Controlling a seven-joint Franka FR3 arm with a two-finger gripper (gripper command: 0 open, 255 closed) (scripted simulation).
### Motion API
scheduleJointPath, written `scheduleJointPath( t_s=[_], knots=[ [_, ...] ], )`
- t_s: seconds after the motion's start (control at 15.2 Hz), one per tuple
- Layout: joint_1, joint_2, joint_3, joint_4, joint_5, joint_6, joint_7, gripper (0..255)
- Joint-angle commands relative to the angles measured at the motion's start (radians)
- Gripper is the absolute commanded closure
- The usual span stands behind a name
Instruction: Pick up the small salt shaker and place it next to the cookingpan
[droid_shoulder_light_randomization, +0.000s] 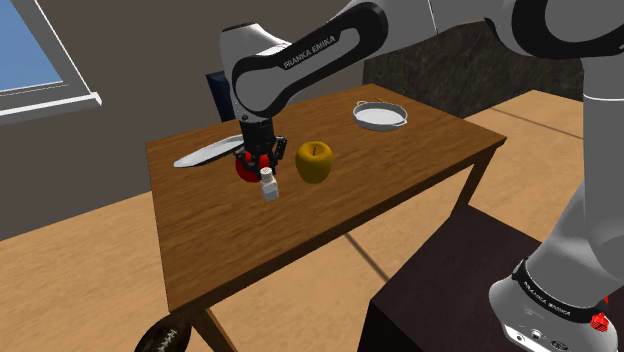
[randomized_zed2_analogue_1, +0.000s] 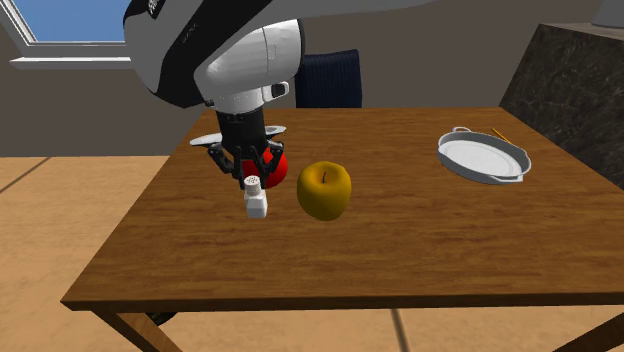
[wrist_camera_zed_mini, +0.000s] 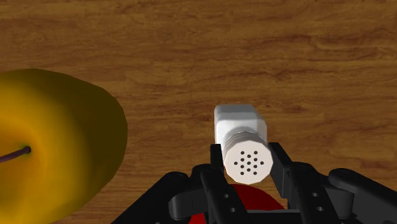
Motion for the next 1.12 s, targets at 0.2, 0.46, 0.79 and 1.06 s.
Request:
scheduleJointPath(
  t_s=[0.2,0.46,0.79,1.06],
  knots=[
    [0.0,0.0,0.0,0.0,0.0,0.0,0.0,255],
    [-0.001,-0.018,0.003,0.028,0.006,-0.045,-0.003,255],
    [-0.001,-0.036,0.006,0.068,0.012,-0.104,-0.007,255],
    [-0.001,-0.048,0.008,0.106,0.016,-0.152,-0.01,255]
  ],
)
